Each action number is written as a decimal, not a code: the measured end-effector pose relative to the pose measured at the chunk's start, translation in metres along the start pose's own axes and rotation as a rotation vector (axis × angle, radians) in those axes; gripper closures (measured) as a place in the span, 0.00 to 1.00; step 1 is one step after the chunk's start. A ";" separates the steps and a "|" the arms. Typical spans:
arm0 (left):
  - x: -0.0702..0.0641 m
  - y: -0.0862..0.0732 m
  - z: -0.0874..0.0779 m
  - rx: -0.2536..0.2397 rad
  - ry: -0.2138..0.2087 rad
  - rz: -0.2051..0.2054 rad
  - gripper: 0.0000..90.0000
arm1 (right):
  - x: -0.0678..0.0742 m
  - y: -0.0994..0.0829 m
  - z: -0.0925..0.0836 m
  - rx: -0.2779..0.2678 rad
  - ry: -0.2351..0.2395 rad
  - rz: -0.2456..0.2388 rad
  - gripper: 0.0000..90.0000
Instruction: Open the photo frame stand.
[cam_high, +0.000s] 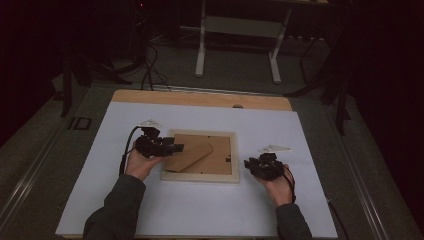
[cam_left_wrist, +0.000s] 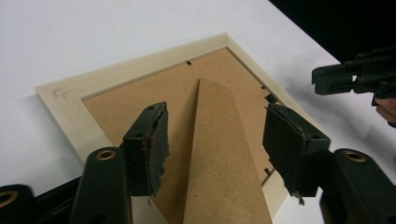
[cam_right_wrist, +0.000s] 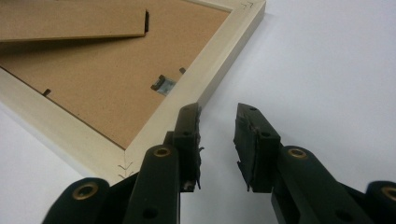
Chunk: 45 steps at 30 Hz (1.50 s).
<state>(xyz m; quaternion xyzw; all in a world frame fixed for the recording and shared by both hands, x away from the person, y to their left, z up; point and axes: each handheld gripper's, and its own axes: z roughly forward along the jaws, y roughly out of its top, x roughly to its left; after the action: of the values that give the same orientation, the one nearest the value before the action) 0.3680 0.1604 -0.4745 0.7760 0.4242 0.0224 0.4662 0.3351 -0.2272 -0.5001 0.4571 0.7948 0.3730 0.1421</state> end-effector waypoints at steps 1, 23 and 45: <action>-0.001 0.000 0.002 0.014 0.003 0.000 0.43 | 0.000 0.000 0.000 -0.001 0.000 0.000 0.77; 0.010 0.002 0.040 0.184 -0.043 -0.005 0.36 | 0.002 -0.002 0.003 0.001 0.018 -0.004 0.77; -0.001 -0.002 0.059 0.273 -0.070 0.047 0.35 | 0.001 -0.003 0.003 0.002 0.023 -0.001 0.76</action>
<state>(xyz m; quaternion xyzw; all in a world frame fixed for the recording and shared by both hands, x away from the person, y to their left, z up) 0.3916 0.1180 -0.5089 0.8422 0.3884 -0.0517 0.3703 0.3342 -0.2264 -0.5044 0.4526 0.7971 0.3770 0.1328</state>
